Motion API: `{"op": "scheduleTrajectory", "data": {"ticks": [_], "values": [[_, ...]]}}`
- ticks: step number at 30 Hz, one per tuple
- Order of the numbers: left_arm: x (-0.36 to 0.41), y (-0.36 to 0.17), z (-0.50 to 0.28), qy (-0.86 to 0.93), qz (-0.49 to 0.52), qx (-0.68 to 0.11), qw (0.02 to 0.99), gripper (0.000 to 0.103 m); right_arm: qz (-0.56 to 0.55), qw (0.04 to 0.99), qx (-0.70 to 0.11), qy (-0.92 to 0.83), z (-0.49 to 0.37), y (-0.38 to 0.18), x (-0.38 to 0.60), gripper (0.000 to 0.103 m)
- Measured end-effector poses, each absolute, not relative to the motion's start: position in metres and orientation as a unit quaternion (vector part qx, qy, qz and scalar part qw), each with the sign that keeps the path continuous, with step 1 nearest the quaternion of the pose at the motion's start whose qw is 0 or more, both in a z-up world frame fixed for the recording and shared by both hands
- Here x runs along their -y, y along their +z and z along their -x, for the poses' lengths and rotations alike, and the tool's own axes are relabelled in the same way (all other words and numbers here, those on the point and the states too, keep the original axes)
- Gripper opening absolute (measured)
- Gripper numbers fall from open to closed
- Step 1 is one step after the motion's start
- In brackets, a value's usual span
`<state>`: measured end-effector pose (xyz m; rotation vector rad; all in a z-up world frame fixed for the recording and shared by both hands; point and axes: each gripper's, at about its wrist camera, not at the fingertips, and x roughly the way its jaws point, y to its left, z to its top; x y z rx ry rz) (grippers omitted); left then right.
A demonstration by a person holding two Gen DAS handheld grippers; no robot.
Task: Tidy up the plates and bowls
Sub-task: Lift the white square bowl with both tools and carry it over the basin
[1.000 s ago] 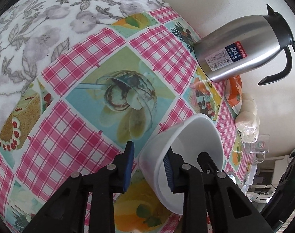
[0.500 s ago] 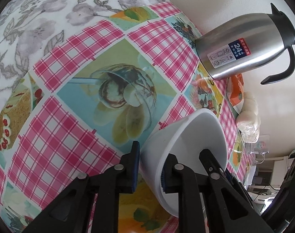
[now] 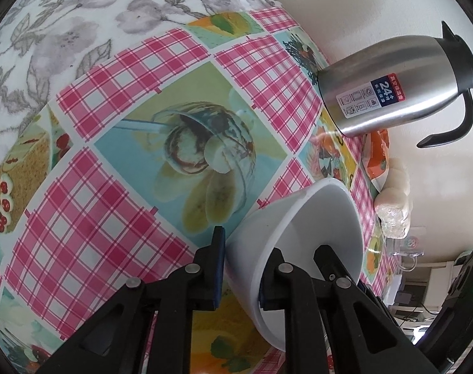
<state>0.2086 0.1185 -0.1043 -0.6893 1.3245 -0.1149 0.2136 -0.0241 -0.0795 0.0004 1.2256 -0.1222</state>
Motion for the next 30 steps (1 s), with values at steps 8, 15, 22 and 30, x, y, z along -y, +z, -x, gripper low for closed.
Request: {"op": "scheduleTrajectory", "data": {"ticks": [8, 15, 22, 30], "values": [[-0.120, -0.105, -0.207, -0.051, 0.325, -0.601, 0.728, 0.018, -0.023, 0.815, -0.577, -0.042, -0.212, -0.079, 0.028, 0.016], [-0.122, -0.106, -0.206, -0.054, 0.329, -0.601, 0.727, 0.017, -0.024, 0.816, -0.576, -0.043, -0.211, -0.078, 0.025, 0.015], [-0.123, -0.101, -0.204, -0.053, 0.317, -0.601, 0.732, 0.017, -0.015, 0.823, -0.566, -0.039, -0.205, -0.069, 0.019, 0.012], [-0.120, -0.076, -0.200, -0.076, 0.305, -0.586, 0.747, 0.017, -0.032, 0.839, -0.542, -0.040, -0.193, -0.046, 0.023, 0.012]]}}
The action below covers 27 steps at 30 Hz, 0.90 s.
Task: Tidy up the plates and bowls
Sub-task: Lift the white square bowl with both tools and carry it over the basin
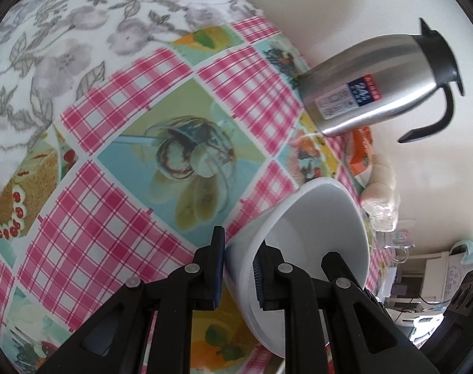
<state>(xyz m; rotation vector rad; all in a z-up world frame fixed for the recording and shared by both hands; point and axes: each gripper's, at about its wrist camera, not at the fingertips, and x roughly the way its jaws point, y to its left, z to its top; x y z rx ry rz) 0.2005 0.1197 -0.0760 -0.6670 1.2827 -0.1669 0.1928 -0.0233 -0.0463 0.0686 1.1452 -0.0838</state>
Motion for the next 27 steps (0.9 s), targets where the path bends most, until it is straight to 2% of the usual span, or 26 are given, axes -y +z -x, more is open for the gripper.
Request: {"op": "scheduleTrajectory", "data": {"ticks": [12, 27], "values": [[-0.096, -0.010, -0.180, -0.122, 0.266, -0.538, 0.790, 0.017, -0.073, 0.876, -0.475, -0.048, -0.153, 0.015, 0.045, 0.012], [-0.016, 0.058, -0.145, -0.190, 0.203, -0.492, 0.825, 0.018, -0.135, 0.900, -0.407, -0.081, -0.089, 0.069, 0.117, 0.013]]}}
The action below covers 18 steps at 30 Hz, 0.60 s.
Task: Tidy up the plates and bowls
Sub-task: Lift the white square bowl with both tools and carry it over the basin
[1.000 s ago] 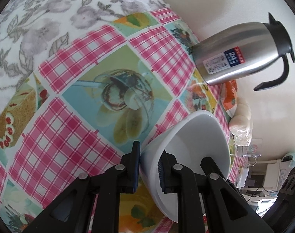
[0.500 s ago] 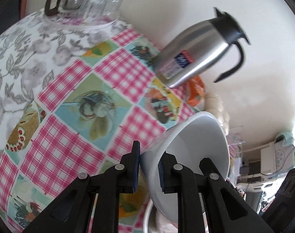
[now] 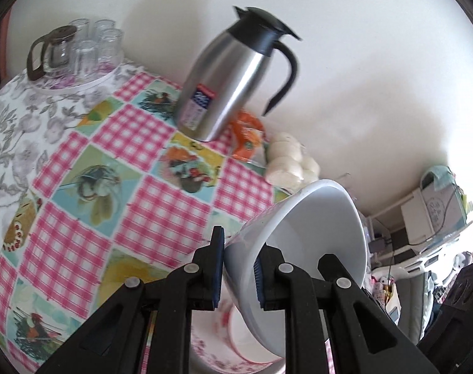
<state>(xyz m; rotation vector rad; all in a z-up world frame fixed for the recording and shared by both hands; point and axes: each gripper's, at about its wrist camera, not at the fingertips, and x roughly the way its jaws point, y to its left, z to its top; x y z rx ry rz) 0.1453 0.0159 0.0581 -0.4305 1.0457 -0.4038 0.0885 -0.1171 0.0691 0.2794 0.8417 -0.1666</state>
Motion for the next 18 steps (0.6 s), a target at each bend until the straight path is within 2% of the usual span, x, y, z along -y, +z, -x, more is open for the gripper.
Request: {"op": "scheduleTrajectory", "data": {"ticks": [18], "values": [[0.041, 0.103, -0.103, -0.247, 0.149, -0.453, 0.843, 0.018, -0.170, 0.906, -0.374, -0.104, -0.030, 0.104, 0.174, 0.015]]}}
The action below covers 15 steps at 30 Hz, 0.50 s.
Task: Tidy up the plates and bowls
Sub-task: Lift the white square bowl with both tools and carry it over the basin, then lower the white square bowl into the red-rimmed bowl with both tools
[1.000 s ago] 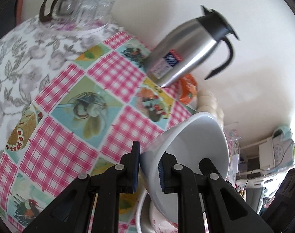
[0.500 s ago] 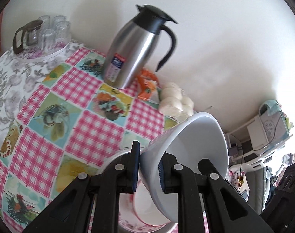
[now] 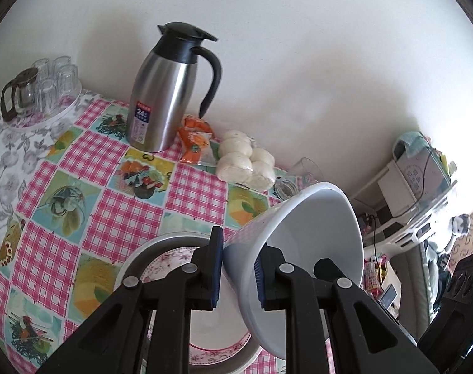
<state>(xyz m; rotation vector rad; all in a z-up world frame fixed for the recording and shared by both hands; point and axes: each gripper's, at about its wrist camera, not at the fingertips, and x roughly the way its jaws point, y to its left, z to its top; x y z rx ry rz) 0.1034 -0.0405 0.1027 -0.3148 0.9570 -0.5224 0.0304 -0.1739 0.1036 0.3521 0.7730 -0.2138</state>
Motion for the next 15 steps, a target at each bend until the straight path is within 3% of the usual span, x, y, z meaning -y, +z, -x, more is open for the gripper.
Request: {"op": "scheduleTrajectory", "data": {"ticks": [15], "values": [[0.040, 0.091, -0.090, -0.246, 0.134, -0.466, 0.839, 0.018, -0.174, 0.898, -0.393, -0.097, -0.011, 0.096, 0.176, 0.015]]}}
